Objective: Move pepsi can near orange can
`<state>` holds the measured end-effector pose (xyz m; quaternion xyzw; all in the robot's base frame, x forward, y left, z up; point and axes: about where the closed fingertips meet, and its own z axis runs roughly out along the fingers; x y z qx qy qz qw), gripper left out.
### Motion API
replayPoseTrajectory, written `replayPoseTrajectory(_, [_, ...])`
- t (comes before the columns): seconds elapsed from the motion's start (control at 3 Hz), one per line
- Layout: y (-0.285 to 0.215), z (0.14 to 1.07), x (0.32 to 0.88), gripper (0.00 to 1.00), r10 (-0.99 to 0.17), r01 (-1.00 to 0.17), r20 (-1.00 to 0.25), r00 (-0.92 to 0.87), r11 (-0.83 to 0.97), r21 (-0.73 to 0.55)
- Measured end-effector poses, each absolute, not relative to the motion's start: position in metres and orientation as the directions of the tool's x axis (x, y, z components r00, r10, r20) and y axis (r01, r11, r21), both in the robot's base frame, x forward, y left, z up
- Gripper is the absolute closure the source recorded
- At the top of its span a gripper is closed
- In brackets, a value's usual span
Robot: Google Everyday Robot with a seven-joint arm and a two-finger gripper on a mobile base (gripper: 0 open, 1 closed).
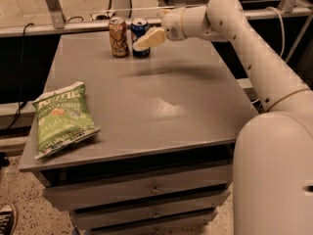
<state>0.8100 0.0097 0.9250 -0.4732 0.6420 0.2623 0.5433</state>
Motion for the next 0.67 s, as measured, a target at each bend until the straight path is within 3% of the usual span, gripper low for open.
replayPoseTrajectory(0.67, [-0.094,0.986,0.752,0.00,-0.408,-0.878,-0.906,0.111,0.388,-0.282])
